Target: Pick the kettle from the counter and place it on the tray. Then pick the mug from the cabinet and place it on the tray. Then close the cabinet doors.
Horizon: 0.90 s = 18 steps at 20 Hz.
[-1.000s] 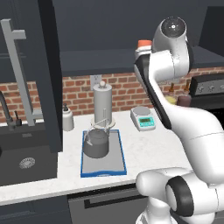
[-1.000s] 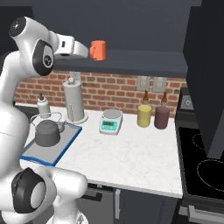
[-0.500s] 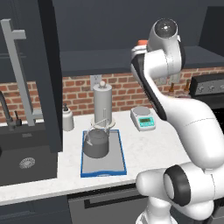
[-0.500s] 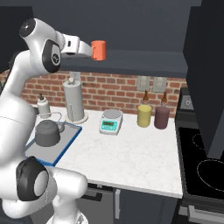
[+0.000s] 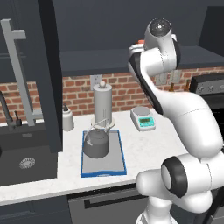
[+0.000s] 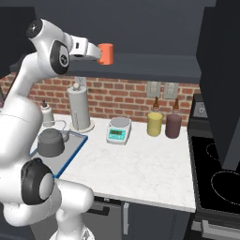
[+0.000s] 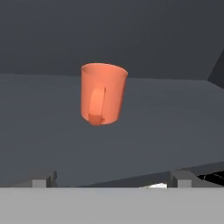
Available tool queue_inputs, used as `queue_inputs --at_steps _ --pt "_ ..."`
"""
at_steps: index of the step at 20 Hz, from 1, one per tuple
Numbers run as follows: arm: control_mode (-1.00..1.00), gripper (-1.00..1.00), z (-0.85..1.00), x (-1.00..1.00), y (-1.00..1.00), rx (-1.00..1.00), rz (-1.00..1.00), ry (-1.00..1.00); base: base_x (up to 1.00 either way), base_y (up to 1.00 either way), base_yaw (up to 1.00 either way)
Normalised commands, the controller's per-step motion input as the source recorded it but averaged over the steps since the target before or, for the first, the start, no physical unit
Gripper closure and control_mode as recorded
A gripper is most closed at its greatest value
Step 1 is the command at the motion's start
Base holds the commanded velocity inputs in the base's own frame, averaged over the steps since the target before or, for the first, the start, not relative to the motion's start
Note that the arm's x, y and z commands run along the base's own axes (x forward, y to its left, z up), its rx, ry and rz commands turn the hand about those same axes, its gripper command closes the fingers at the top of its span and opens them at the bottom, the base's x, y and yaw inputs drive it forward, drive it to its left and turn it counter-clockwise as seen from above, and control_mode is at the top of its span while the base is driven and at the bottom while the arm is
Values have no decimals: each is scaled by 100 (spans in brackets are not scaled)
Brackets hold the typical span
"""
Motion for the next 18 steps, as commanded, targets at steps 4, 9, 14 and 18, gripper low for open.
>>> queue_inputs --at_steps 4,9,14,18 --pt "-100 -100 -11 31 0 0 -2 0 0 0 0" --pt "-100 -100 -10 26 0 0 -2 0 0 0 0" --pt "-100 -100 -5 22 0 0 -2 0 0 0 0" --pt "-100 -100 -9 26 0 -1 -3 0 0 0 0"
